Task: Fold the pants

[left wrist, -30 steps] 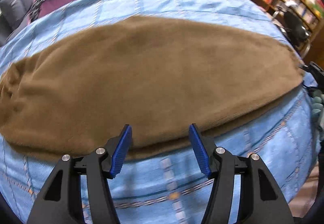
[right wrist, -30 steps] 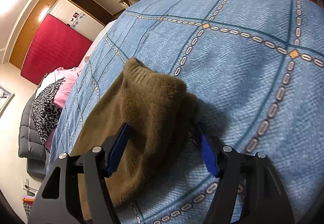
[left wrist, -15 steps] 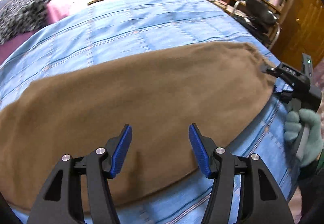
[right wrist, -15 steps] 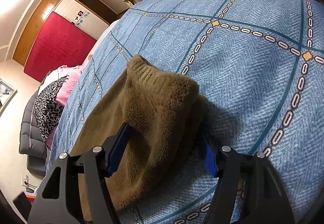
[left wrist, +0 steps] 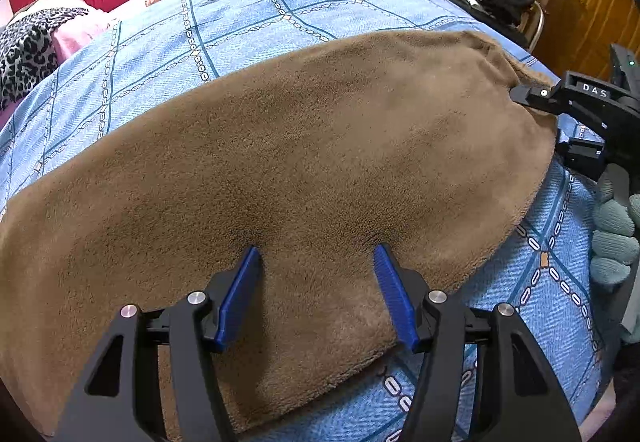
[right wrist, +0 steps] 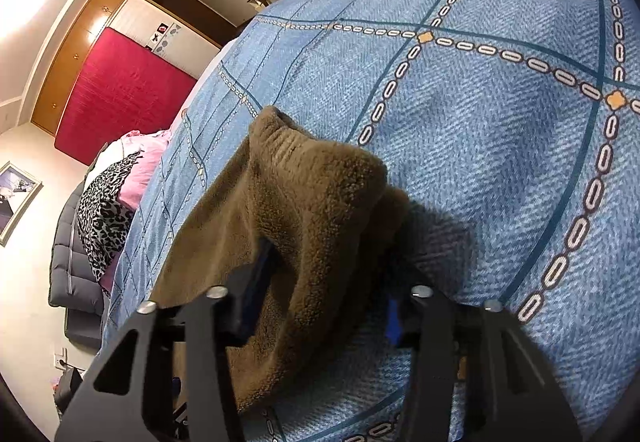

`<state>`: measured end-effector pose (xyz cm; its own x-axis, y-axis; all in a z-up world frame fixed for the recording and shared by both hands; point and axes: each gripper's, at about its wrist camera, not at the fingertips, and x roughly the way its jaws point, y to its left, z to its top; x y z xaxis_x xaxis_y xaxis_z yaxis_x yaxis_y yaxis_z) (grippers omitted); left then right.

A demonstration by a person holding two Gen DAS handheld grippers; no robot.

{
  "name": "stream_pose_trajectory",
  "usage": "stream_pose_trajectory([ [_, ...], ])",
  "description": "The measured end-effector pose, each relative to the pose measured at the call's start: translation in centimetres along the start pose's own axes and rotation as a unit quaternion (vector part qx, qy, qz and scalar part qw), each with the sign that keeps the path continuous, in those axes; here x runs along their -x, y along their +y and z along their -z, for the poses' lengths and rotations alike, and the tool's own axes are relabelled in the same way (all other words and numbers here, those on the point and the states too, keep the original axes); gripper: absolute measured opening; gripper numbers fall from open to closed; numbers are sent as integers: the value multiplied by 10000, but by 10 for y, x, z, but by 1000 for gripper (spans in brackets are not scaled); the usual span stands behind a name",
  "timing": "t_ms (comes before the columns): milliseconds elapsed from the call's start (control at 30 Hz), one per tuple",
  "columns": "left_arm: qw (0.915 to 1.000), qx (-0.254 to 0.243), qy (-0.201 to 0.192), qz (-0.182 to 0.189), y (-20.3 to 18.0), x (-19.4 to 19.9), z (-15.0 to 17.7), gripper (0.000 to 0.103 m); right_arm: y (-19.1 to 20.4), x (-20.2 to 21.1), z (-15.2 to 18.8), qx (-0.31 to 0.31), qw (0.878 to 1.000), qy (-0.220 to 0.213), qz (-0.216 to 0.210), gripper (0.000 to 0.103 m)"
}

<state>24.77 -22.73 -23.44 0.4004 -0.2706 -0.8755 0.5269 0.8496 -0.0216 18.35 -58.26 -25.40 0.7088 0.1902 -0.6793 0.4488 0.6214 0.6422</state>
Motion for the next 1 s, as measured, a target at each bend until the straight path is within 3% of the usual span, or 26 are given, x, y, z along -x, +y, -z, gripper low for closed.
stream_pose_trajectory([
  [100,10000,2,-12,17,4,2,1,60,3,4,0,-22,9999,19,-141,24],
  [167,10000,7,-13,53,5,2,1,60,10,11,-1,45,9997,-48,-222,21],
  [467,9982,486,15,353,28,30,-3,60,85,48,4,1065,9918,-320,-626,18],
  [700,9903,1180,-216,700,76,65,-7,60,162,66,33,2066,9732,-382,-935,18],
  [1000,9743,2093,-472,687,155,94,11,60,246,55,94,3161,9414,-145,-1166,18],
])
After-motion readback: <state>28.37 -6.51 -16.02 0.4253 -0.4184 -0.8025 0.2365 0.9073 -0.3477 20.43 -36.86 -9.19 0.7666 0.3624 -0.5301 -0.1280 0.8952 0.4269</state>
